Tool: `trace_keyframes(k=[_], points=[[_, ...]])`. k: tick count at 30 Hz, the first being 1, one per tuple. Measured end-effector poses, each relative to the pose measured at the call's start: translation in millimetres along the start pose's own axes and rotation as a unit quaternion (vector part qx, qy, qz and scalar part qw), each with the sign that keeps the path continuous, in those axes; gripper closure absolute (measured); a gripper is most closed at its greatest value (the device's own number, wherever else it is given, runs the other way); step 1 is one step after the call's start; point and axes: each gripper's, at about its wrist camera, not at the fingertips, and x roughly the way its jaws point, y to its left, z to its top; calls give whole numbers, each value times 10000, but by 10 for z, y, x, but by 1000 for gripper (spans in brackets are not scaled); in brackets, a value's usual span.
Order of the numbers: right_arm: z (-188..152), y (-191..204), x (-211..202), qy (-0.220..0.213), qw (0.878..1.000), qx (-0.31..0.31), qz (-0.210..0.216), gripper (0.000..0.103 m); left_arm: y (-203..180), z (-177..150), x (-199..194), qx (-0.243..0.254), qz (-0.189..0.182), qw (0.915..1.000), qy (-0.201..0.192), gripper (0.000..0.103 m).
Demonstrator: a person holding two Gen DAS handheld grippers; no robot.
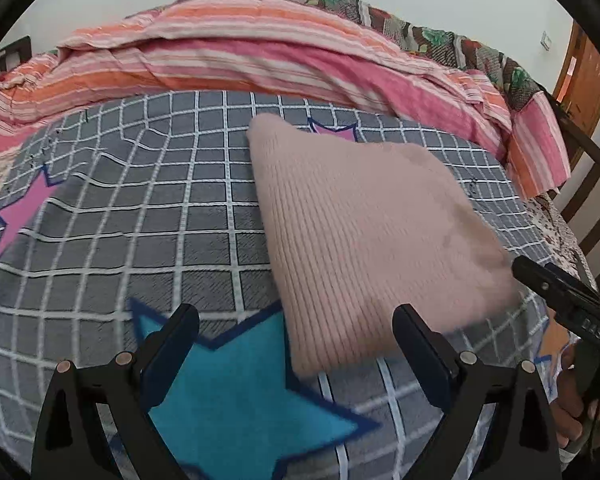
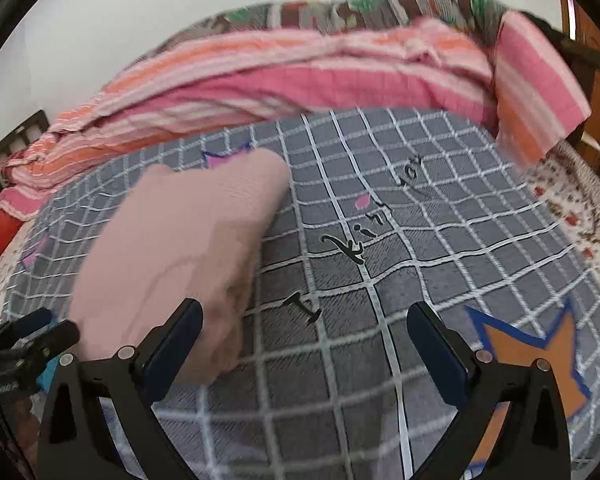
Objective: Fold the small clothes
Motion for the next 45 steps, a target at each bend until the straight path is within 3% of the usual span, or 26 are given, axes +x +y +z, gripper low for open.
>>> trace_keyframes(k=[10,15,18,22,45], points=[[-50,156,-934,-233,9996,111,135,6,-108,-61,-908,81,305,9984,-478,4],[-84,198,-1279,-257,9996,129,23,6,-158,-81,-1297,107,374,9972,-639,4],[-111,219,-1439,-341,9991,87,-254,4,-210,-95,-1477,166,411,9964,-717,4],[-171,248,-1632,-420,9989,-43,-219,4,-269,-149,-1679,234,469,9949,-859,4],[-325,265,-2066,-723,9971,-104,-205,4,-310,-309,-1984,293,688,9917,-1043,4]])
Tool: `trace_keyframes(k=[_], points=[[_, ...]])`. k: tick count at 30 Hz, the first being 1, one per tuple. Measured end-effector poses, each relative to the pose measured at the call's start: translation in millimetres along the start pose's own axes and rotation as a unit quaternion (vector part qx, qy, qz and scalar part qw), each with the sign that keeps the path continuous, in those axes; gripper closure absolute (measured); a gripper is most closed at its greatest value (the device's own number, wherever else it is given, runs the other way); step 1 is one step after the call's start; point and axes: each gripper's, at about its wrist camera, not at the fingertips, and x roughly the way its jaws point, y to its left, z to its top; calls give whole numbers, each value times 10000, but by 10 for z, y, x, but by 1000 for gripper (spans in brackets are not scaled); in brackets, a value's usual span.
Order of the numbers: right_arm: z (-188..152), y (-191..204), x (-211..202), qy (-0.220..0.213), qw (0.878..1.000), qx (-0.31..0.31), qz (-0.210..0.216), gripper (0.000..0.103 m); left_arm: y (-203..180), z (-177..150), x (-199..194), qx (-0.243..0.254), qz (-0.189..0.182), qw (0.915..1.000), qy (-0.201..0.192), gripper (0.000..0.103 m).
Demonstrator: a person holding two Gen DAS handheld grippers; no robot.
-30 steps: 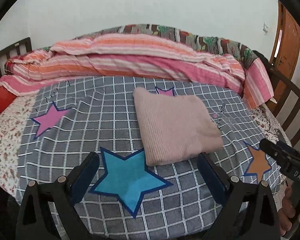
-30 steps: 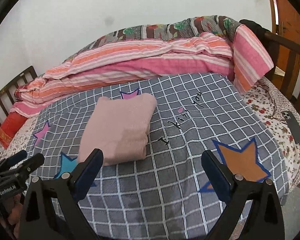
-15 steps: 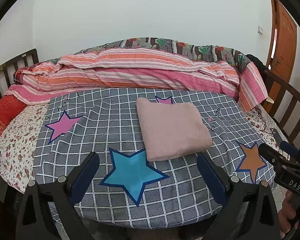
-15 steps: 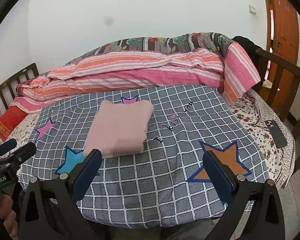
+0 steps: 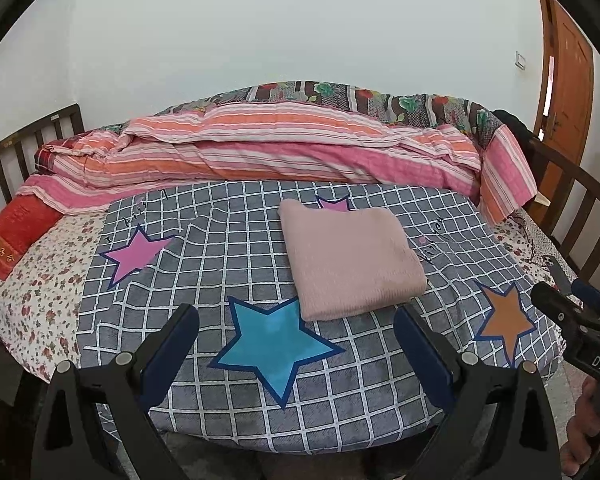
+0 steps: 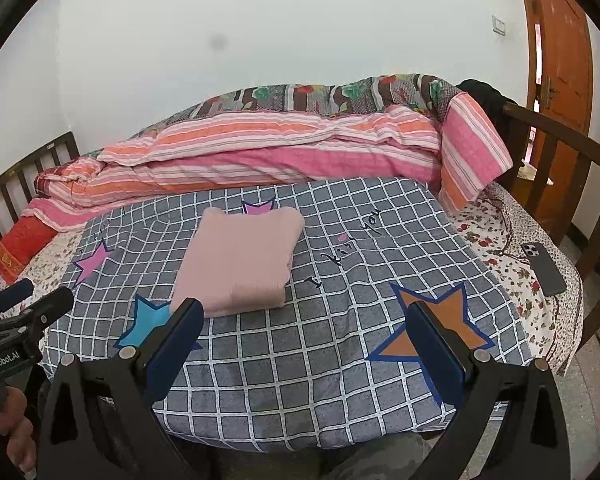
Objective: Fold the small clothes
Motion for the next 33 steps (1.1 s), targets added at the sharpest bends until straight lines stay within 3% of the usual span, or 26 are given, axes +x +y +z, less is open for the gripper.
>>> trace_keyframes(k=[33], points=[[-44,30,-103,-2,9999,86,76,4,5,-36,-67,-37,-31,10000,14,4]])
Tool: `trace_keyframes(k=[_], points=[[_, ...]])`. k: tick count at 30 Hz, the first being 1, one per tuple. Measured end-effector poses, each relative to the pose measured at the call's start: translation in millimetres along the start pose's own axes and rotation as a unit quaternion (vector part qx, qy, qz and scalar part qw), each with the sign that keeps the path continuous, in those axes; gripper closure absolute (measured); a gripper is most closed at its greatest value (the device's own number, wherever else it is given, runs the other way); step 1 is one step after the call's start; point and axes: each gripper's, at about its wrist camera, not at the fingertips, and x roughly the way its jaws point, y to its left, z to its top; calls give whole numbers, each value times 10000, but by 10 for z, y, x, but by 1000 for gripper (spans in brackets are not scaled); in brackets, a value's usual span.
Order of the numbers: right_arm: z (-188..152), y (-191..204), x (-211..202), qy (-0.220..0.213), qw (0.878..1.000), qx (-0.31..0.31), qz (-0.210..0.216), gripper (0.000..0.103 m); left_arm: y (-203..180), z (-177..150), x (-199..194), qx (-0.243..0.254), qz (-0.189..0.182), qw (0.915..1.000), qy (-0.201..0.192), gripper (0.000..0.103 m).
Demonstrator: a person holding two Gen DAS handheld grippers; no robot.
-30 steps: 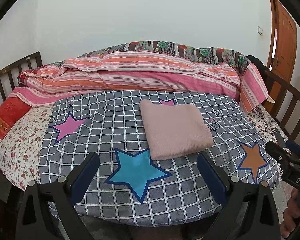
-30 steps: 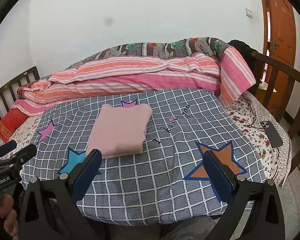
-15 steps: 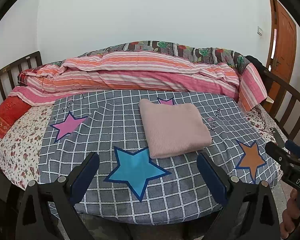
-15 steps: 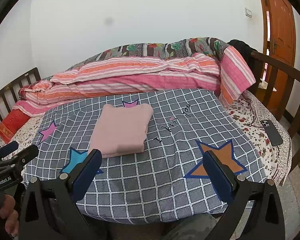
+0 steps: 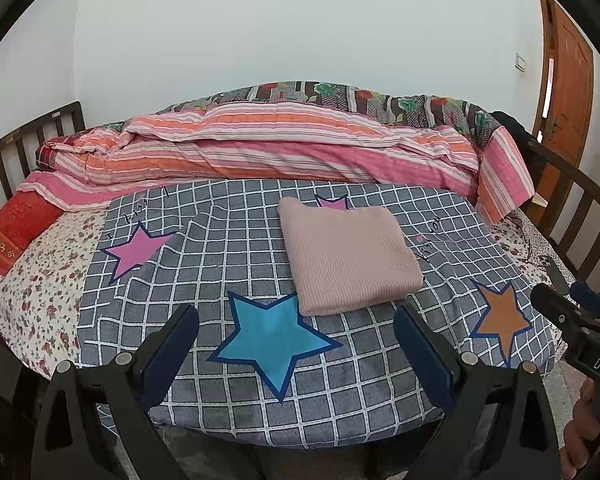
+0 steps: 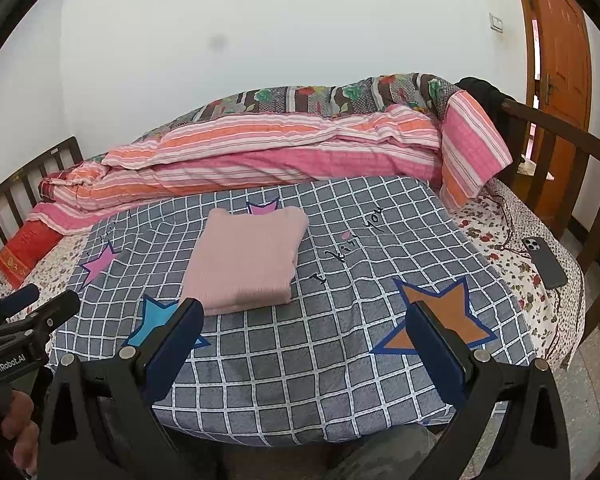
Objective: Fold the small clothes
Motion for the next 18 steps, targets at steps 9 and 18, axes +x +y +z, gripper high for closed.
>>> trace_keyframes(k=[9,18], points=[[11,11,-26,-16,10000,-12,24,4,8,-1,-10,8,-5,10000,-1,4],[23,27,-66,-61,10000,-27,18,4,15,2,-17,4,-6,10000,-8,4]])
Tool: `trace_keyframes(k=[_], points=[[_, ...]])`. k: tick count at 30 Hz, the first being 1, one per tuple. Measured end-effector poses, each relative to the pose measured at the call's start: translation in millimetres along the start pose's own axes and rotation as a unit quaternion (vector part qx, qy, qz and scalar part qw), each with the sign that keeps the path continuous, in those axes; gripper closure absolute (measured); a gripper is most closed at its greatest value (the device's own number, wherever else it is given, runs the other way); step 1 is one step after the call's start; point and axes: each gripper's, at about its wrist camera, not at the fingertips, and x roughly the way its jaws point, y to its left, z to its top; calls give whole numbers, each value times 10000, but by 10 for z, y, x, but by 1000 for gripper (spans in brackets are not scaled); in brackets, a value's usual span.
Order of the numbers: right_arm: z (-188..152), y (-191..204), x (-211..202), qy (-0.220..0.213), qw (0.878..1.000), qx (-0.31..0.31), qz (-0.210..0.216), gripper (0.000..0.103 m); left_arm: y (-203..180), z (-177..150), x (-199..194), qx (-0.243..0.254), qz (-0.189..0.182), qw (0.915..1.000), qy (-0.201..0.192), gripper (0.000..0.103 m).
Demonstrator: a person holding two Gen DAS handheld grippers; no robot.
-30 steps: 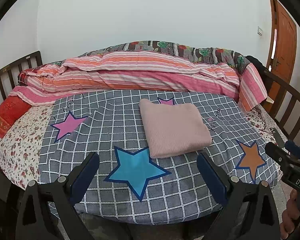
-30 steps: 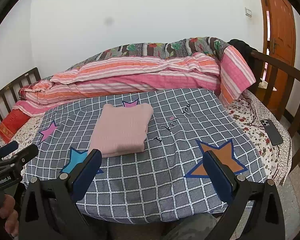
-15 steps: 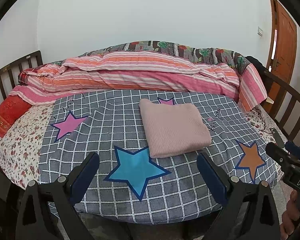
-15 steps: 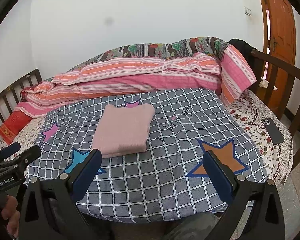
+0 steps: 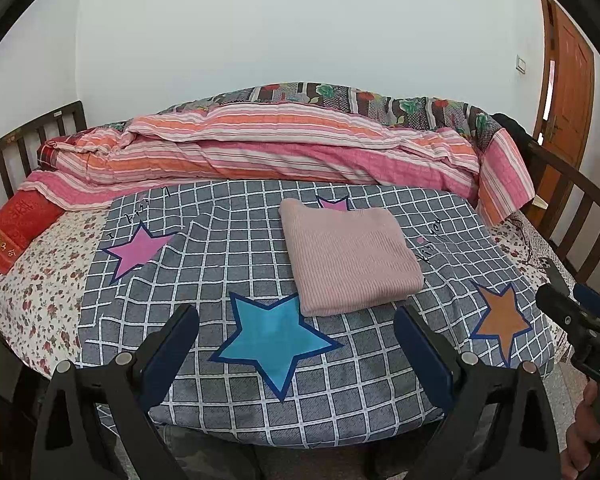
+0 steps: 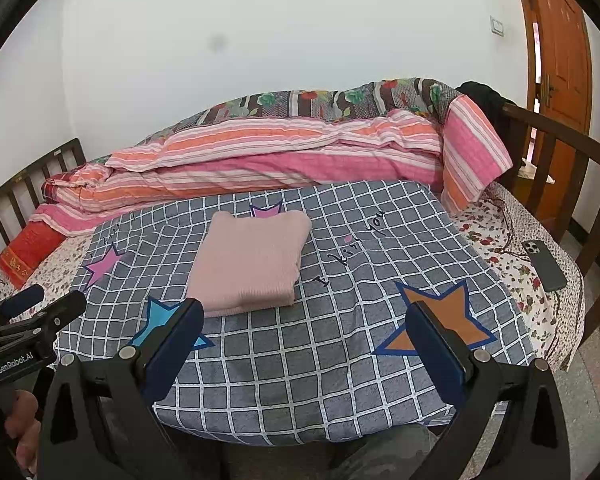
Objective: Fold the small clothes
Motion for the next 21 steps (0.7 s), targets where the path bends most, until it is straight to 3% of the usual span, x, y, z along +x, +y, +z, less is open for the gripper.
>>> trace_keyframes(k=[21], points=[[17,9,-10,-42,10000,-12,50,4,58,62,35,-52,119,9999,-45,4]])
